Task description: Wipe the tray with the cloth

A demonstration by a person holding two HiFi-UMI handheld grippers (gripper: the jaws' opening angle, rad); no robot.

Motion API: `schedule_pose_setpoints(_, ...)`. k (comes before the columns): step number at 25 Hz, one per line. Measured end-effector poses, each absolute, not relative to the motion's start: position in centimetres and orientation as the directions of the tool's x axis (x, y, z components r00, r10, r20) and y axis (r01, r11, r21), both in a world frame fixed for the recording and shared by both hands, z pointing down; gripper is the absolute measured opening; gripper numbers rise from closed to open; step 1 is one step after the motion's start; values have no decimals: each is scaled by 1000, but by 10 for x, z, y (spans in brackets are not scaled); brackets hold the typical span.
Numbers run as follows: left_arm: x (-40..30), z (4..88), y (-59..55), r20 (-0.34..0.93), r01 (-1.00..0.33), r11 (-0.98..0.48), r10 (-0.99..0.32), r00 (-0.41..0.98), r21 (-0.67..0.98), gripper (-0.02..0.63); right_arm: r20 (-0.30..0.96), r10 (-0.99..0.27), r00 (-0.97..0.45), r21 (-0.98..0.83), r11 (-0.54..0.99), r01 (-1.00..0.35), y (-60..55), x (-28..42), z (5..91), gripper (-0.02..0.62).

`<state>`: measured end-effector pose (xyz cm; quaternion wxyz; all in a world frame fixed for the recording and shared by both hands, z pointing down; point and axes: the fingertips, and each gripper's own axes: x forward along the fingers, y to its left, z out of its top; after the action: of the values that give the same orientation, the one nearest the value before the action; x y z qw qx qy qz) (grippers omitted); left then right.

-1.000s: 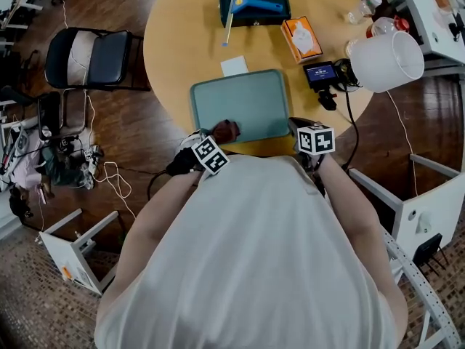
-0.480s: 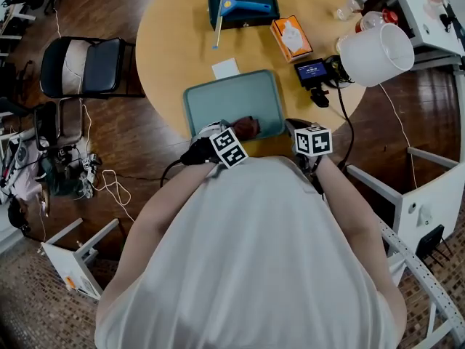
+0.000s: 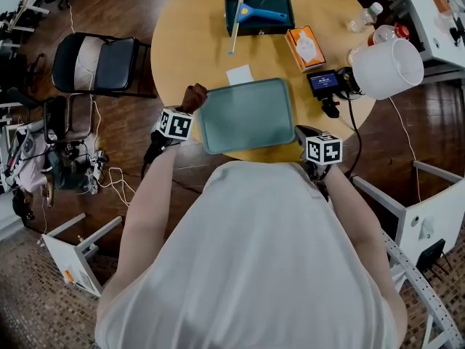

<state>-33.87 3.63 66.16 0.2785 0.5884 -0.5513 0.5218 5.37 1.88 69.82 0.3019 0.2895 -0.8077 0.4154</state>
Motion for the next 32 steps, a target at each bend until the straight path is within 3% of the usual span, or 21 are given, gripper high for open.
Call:
schedule_pose_setpoints(4,-392,695,31,945,-981,-33,-275,-177,-194,311,725,-224,-651,-491,495,-717,19,55,691,3)
schedule_pose_setpoints(10,-395,751,36,987,-980,184,-126,-102,-78,337,731,-249,-635,-478,477,-738,18,66,689,3)
schedule_pose_setpoints(11,-394,753,34,988,-976,210,-131,-82,-53,373,727,-252,-638,-480,478,-736,18,66,688,3)
schedule_pose_setpoints(12,-392,751,30,988,-975,220,-142,-66,-34,460,723,-255,-642,-481,481,-733,17,65,687,3)
schedule_pose_setpoints(16,-385,712,21,962,-988,148,-260,-82,-45,484,697,-259,-669,-493,505,-709,11,61,680,3)
schedule_pose_setpoints(21,-346,618,16,822,-993,117,-563,-79,-15,474,609,-302,-734,-472,606,-641,-20,47,642,3)
schedule_pose_setpoints(25,-274,565,12,668,-990,4,-738,93,143,442,523,-325,-788,-362,752,-550,-40,18,588,2)
schedule_pose_setpoints(30,-200,509,-5,435,-937,-139,-857,276,320,412,401,-339,-851,-238,859,-454,-55,-22,514,3)
schedule_pose_setpoints(32,-180,488,-14,359,-915,-189,-877,320,356,322,350,-343,-872,-218,875,-432,-56,-32,488,2)
